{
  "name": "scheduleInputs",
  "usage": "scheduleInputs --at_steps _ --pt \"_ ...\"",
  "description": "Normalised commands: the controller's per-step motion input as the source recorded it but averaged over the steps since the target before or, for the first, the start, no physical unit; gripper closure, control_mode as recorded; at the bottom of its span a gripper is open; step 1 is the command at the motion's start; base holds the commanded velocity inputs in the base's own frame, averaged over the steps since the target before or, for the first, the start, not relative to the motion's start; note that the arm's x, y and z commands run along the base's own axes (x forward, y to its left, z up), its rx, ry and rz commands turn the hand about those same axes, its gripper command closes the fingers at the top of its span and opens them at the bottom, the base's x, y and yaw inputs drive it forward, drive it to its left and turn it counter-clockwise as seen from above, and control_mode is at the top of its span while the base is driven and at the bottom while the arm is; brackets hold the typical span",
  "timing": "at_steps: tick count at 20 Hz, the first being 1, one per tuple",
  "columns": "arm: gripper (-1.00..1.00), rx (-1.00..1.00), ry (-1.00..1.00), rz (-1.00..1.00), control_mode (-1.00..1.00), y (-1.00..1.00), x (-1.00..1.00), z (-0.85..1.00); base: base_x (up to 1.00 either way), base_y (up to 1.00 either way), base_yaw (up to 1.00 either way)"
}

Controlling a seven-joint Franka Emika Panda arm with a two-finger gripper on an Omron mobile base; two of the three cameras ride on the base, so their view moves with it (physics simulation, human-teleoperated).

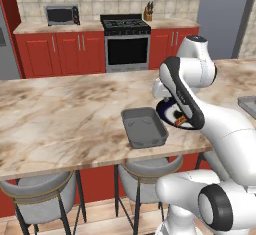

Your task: Place one cooked food and one vegetable from the large plate to each tupperware container.

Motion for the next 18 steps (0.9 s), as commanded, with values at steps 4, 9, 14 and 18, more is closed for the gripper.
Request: scheduleInputs --at_steps 4,9,14,18 --pt "-1.0 0.0 0.01 0.01 -1.0 0.0 -0.28 -0.01 0.0 0.0 0.0" --pt "-1.0 0.0 0.05 0.0 -1.0 0.0 -0.46 -0.11 0.0 0.0 0.0" --pt "-1.0 0.0 0.22 -0.11 -1.0 -0.12 0.12 -0.18 0.0 0.0 0.0" --pt "-1.0 0.0 0.34 -0.25 -1.0 -0.18 0.43 -0.21 0.0 0.0 0.0"
